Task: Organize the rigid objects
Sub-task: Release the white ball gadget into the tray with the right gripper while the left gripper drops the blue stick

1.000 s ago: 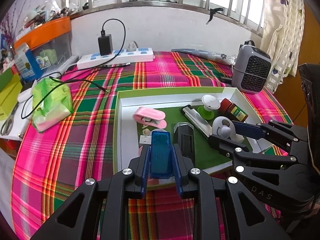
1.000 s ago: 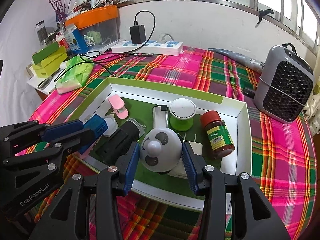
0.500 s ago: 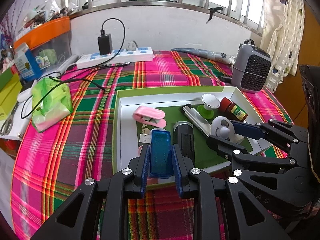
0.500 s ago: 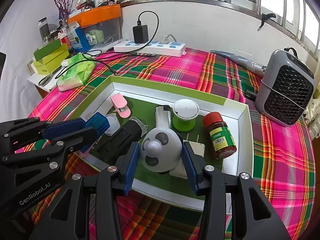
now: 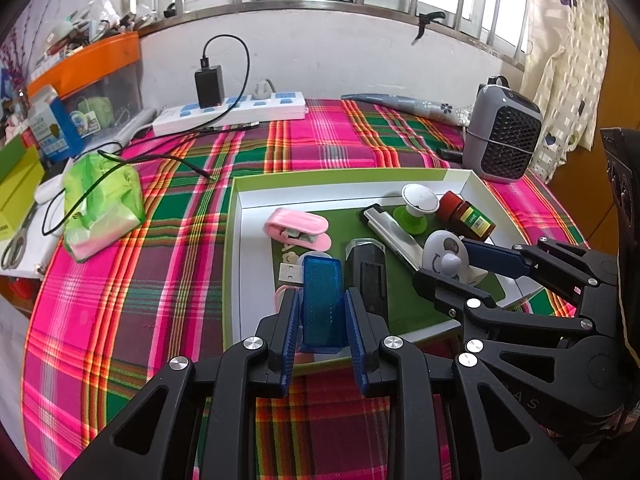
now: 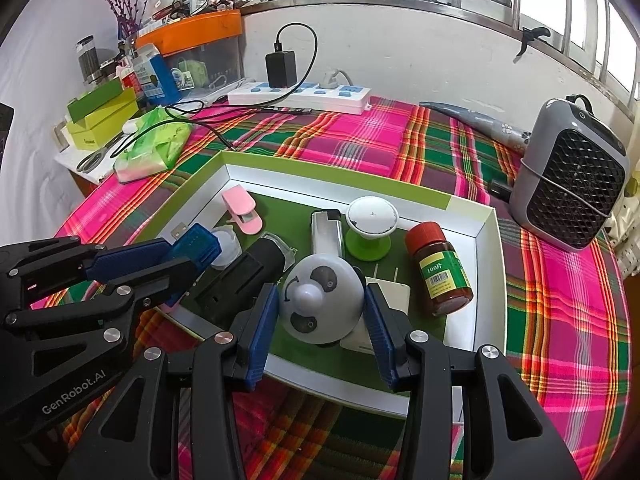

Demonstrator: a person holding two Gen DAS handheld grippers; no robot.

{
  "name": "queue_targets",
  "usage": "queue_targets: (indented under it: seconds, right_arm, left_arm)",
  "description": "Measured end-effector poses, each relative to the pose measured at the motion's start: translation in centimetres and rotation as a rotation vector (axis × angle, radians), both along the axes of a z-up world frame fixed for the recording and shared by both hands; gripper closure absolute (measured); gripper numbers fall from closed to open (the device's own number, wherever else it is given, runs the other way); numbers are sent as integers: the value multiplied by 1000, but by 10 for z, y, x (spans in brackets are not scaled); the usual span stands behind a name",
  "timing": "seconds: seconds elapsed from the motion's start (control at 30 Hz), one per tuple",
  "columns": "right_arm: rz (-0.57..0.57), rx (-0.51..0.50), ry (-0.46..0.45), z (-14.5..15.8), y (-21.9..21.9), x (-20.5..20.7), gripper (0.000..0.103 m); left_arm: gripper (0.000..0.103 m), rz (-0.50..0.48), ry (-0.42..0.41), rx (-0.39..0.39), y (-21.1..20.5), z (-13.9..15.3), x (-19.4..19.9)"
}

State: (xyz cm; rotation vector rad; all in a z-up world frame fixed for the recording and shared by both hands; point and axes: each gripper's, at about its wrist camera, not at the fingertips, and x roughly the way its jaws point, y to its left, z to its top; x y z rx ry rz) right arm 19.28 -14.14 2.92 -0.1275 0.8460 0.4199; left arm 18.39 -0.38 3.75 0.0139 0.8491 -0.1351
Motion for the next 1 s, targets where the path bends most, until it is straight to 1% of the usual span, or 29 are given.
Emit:
queue_targets:
  seconds: [0.07, 0.17, 0.67, 0.8, 1.0]
  right_arm:
    - [0, -1, 0, 0, 0, -1, 58]
    - [-1, 1, 0, 0, 0, 0, 58]
    - [-11, 8, -1, 2, -1, -7, 57]
    - [-13, 26, -11, 7, -3, -16, 57]
    - [-46, 52, -33, 19, -11, -36, 57]
  left_arm:
    - [80, -2, -1, -2, 0, 0, -1]
    - [76, -1, -5, -5, 0, 0, -3]
    - [76, 4, -9, -2, 1, 3, -11]
    - [76, 1, -21, 0, -2, 8, -20]
    - [76, 9, -32, -2, -4, 15, -39]
